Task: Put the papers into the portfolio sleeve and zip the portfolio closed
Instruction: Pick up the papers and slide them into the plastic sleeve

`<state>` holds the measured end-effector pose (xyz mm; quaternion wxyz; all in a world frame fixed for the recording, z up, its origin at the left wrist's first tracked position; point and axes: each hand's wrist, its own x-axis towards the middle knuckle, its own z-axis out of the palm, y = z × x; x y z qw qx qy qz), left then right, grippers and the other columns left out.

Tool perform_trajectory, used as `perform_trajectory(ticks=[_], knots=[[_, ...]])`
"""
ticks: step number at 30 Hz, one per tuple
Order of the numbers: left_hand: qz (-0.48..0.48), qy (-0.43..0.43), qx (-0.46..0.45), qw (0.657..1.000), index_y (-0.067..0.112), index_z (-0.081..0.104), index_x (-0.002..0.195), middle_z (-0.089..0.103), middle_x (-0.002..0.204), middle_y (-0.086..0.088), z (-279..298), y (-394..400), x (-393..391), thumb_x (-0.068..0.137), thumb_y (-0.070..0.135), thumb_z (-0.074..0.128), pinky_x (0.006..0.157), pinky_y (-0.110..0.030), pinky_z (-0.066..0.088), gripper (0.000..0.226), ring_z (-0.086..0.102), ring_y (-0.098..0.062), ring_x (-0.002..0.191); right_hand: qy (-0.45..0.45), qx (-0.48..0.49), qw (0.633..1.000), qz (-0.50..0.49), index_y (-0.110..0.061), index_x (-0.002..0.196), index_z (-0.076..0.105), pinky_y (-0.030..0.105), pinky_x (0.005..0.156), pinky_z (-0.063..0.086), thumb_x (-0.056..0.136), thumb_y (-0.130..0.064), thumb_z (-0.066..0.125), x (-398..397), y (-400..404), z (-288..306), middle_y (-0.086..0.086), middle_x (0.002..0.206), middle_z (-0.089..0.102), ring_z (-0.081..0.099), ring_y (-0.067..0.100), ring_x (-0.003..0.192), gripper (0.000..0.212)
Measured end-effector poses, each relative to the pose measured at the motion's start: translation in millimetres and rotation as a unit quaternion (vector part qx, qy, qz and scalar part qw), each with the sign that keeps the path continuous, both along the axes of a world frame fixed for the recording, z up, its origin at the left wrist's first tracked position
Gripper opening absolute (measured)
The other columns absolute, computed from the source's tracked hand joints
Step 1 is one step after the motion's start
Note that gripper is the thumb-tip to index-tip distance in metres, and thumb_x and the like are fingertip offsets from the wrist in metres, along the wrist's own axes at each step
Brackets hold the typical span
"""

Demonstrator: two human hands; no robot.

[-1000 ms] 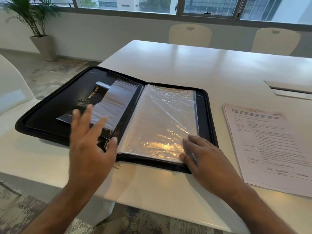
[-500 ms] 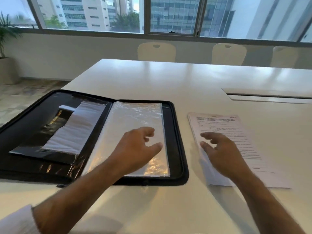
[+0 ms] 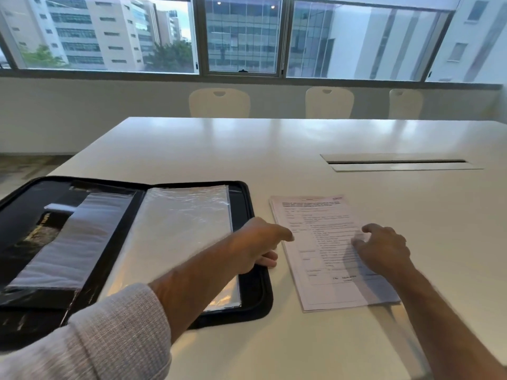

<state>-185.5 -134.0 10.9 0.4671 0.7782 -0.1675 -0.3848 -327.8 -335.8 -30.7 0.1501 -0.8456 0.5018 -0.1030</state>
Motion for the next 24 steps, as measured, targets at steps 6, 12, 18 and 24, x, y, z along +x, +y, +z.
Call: perform_trajectory(ticks=[6,12,18,24], knots=[[-0.009,0.023,-0.011,1.000,0.013,0.051,0.129,0.063,0.107,-0.012,4.2,-15.2,-4.8,0.086,0.026,0.072,0.073,-0.033,0.061,0.050,0.066,-0.024,0.095,0.020,-0.013,0.999,0.030,-0.016,0.128,0.055,0.042,0.098,0.039,0.088,-0.038,0.060,-2.2,-1.3,-3.1,0.017,0.127,0.054,0.042,0.037,0.121,0.045],[0.071,0.137,-0.051,0.987,0.019,0.051,0.117,0.069,0.106,-0.018,2.6,-21.3,-9.3,0.087,0.017,0.068,0.070,-0.031,0.059,0.034,0.069,-0.027,0.092,0.025,-0.020,0.999,0.041,-0.018,0.125,0.057,0.040,0.097,0.039,0.088,-0.040,0.062,-3.2,-2.9,-1.8,0.015,0.125,0.055,0.042,0.035,0.121,0.044],[0.079,0.159,-0.026,0.984,0.021,0.058,0.103,0.065,0.082,0.001,2.0,-30.6,-16.6,0.086,0.022,0.067,0.053,-0.021,0.034,0.019,0.046,-0.011,0.065,0.040,-0.025,0.997,0.053,-0.018,0.124,0.057,0.040,0.099,0.038,0.089,-0.040,0.060,-1.1,-2.2,-2.6,0.016,0.126,0.055,0.042,0.035,0.121,0.042],[0.063,0.125,-0.055,0.989,0.013,0.061,0.113,0.069,0.114,-0.013,-8.7,-46.0,-29.9,0.090,0.020,0.067,0.062,-0.024,0.050,0.025,0.060,-0.017,0.083,0.033,-0.031,0.998,0.050,-0.018,0.125,0.056,0.040,0.096,0.039,0.089,-0.039,0.061,-3.0,2.0,-2.8,0.015,0.125,0.053,0.041,0.035,0.120,0.042]])
